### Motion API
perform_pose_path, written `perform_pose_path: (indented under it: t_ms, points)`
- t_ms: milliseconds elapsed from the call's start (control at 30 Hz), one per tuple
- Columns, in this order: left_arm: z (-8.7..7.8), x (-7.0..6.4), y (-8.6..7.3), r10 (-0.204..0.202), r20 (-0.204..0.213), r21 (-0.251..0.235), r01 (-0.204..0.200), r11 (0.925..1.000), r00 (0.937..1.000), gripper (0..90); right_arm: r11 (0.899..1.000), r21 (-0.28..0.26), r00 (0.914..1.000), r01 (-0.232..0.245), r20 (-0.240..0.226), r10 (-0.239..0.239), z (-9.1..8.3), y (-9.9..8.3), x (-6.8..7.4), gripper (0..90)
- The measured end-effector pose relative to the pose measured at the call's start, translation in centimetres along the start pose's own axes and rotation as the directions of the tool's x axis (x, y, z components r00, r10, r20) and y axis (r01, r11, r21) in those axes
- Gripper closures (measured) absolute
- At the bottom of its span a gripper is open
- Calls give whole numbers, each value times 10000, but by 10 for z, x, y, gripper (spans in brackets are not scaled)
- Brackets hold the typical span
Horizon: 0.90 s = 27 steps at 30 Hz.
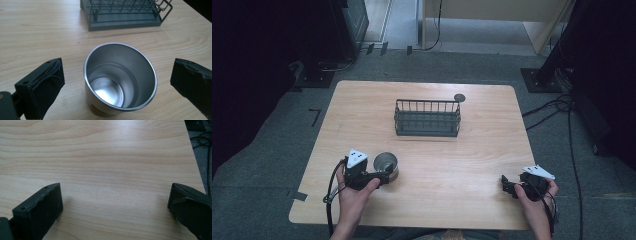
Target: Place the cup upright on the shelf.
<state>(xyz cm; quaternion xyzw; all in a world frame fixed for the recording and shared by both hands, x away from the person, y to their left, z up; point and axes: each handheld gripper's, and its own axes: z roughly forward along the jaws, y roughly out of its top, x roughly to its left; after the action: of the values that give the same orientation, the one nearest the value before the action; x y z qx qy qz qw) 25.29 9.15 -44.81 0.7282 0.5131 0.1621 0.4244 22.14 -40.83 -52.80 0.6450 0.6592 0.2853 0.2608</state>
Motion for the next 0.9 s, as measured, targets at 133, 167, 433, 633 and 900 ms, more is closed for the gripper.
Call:
perform_pose_path:
  t_ms: [133, 167, 433, 633, 900]
  points:
    - [4, -6, -3, 172, -36, 115, -171, 9998, 9998, 0, 10000, 1, 10000, -2, 0, 2, 0, 0, 0, 0]
    - [5, -7, -4, 218, -99, 157, -216, 9996, 9997, 0, 10000, -1, 10000, -1, 1, 1, 0, 0, 0, 0]
    - [18, -10, -10, 484, -644, 478, -454, 9978, 9967, 0, 10000, 0, 10000, 1, -1, -1, 0, 0, 0, 0]
    - [28, -11, -15, 633, -940, 814, -557, 9951, 9936, 0, 10000, -1, 10000, 1, 1, -1, 0, 0, 0, 0]
    - [37, -15, -19, 892, -1399, 1064, -746, 9915, 9861, 77, 10000, 0, 10000, 1, 0, -1, 0, 0, 0, 0]
